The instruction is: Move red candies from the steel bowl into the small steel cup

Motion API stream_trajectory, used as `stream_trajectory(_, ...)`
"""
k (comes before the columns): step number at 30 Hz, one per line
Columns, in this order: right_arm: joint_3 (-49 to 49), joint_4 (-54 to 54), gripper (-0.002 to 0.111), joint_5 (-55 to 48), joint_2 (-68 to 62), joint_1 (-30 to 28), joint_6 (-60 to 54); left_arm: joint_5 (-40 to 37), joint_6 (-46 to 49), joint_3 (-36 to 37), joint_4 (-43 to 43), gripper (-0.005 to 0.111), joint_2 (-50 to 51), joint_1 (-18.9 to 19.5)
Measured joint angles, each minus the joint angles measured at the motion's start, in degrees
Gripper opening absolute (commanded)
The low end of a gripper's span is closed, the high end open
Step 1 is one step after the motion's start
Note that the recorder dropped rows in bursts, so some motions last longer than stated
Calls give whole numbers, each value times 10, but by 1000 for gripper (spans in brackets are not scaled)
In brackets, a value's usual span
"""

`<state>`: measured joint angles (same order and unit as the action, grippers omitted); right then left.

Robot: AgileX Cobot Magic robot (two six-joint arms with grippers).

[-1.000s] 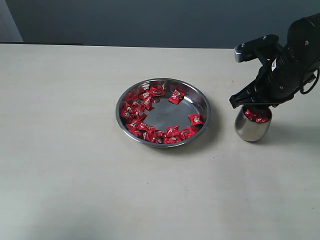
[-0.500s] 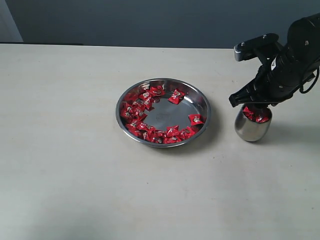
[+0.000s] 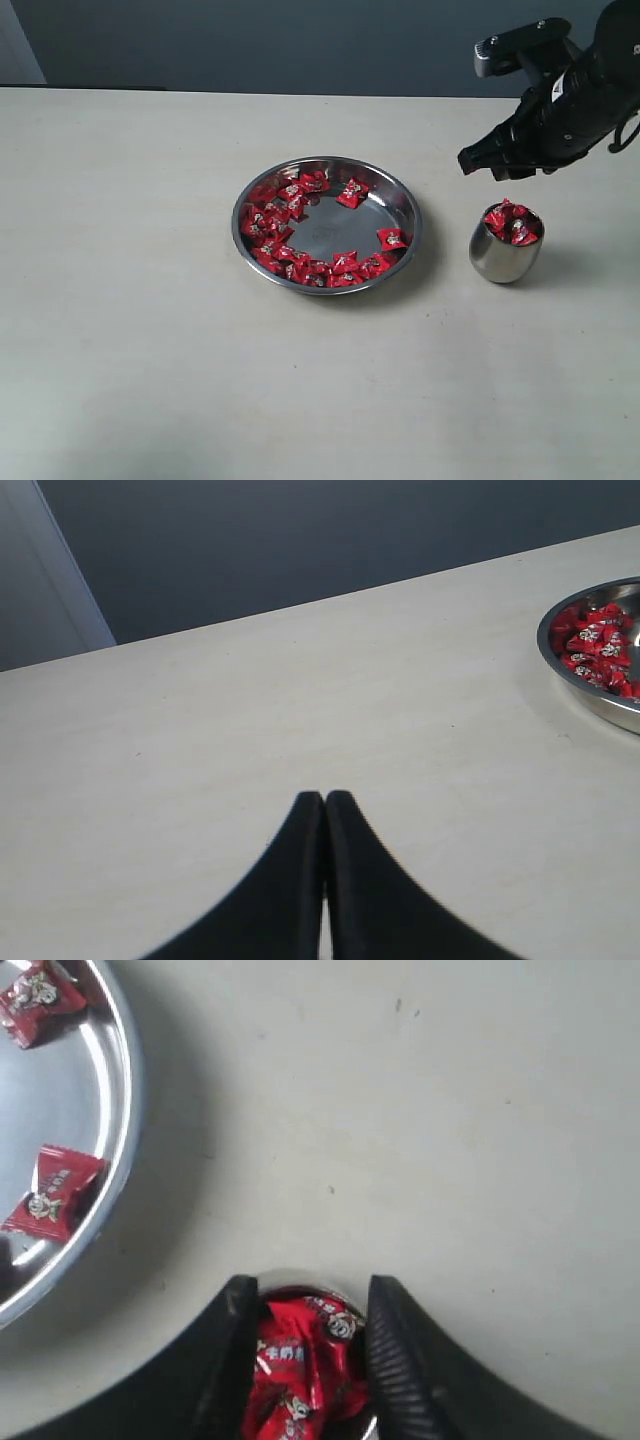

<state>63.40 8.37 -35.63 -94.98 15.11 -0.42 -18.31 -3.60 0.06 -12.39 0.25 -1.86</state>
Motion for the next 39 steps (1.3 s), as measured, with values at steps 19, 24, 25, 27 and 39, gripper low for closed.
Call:
stream_trajectory(19, 48, -244, 53, 103, -98, 143, -227, 0, 0, 0, 0, 0, 0, 0)
stream_trajectory(24, 99, -257, 53, 119, -164, 146, -229, 0, 0, 0, 0, 0, 0, 0)
stream_trajectory(25, 109, -257, 53, 122, -174, 146, -229, 0, 0, 0, 0, 0, 0, 0)
stream_trajectory(27, 137, -257, 53, 125, -199, 146, -230, 0, 0, 0, 0, 0, 0, 0)
stream_trajectory(39, 264, -286, 53, 88, -314, 147, -223, 0, 0, 0, 0, 0, 0, 0)
